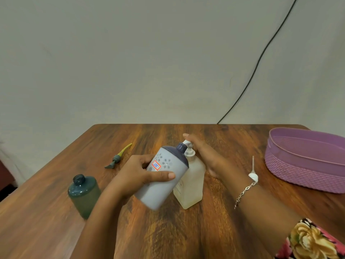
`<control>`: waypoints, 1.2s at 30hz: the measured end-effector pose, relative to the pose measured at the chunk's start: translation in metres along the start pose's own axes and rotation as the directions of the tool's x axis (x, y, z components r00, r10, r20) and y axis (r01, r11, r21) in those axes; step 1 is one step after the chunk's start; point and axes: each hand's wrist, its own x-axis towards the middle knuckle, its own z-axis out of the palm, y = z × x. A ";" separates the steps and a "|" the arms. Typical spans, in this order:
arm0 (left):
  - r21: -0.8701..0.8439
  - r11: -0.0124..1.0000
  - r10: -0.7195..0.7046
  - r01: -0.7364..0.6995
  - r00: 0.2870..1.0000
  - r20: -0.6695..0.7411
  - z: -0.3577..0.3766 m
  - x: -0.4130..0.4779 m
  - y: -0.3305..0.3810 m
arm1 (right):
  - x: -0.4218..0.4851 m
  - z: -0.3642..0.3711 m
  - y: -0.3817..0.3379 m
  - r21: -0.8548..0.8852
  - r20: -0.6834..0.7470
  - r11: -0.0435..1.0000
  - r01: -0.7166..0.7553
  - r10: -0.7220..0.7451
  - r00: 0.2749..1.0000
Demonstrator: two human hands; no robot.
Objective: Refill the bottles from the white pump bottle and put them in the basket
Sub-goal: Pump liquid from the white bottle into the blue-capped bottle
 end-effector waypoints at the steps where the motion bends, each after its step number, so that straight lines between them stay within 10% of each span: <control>1: 0.008 1.000 0.003 -0.003 1.000 0.002 0.001 0.000 -0.001 | 0.000 0.000 0.000 0.001 0.006 1.000 -0.007 0.007 1.000; 36: 0.004 0.999 0.039 -0.039 0.998 0.052 0.007 0.008 -0.013 | -0.002 -0.007 -0.001 0.013 0.109 0.998 -0.061 0.060 0.992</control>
